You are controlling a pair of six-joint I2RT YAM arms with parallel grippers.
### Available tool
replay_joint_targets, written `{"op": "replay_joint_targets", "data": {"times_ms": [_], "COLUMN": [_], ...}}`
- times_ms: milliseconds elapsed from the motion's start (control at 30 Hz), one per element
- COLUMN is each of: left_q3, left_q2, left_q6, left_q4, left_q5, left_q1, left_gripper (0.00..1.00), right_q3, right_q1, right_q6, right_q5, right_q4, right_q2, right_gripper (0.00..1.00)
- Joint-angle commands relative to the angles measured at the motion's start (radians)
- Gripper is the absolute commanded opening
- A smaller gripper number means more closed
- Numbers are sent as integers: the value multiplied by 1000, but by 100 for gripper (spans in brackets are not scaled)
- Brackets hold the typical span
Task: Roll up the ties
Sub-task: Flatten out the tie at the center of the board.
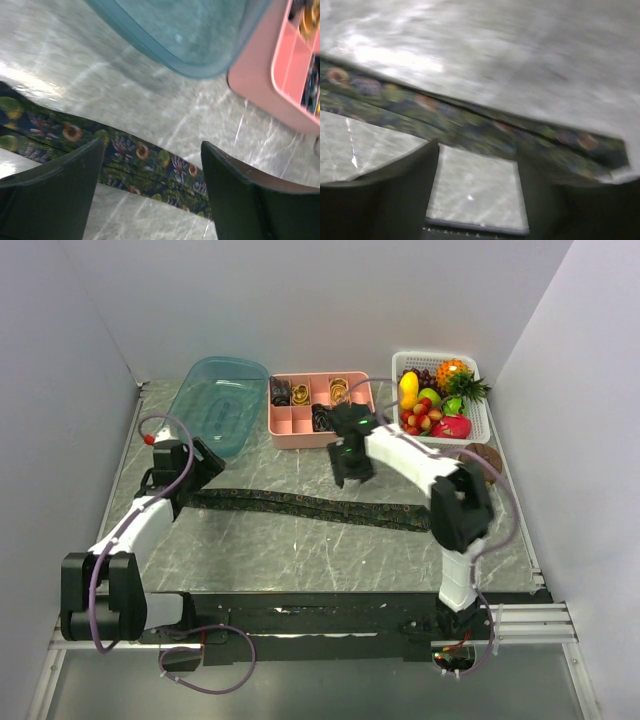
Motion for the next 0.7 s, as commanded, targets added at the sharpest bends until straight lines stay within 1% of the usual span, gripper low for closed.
{"op": "replay_joint_targets", "data": {"times_ms": [0, 100, 133, 200, 233, 267, 300, 333, 367, 400, 467, 500, 667], "left_q3": [12, 3, -1, -8, -14, -17, -20, -24, -27, -38, -55, -72, -97], "left_q2": [-13, -13, -8, -4, 2, 5, 8, 15, 19, 21, 28, 33, 64], "left_q6": [-60, -77, -85, -108, -113, -119, -126, -131, -134, -142, -153, -162, -179], "left_q4": [53, 66, 75, 89, 102, 107, 112, 116, 121, 125, 151, 165, 208], "left_q5": [7, 28, 39, 77, 90, 105, 110, 110, 111, 105, 97, 94, 65], "left_q1": [61, 97, 118, 138, 158, 166, 182, 190, 196, 210, 227, 241, 264], "left_gripper": [78, 72, 67, 62, 53, 50, 41, 37, 30, 26, 22, 15, 8], "right_q3": [103, 108, 108, 116, 123, 142, 151, 157, 159, 156, 149, 145, 110], "right_q1": [78, 121, 130, 158, 188, 205, 219, 242, 251, 259, 276, 279, 291], "right_q6": [-2, -17, -20, -31, -30, -36, -34, -31, -30, -30, -27, -27, -34], "right_q5": [-40, -69, -72, -62, -45, -32, -5, 4, 5, 8, 11, 8, -6], "right_q4": [-2, 35, 43, 57, 54, 52, 47, 43, 49, 52, 66, 69, 98], "right_q2": [116, 140, 148, 177, 191, 205, 226, 236, 242, 246, 246, 245, 233], "right_gripper": [46, 34, 31, 26, 23, 21, 19, 17, 17, 16, 16, 15, 13]}}
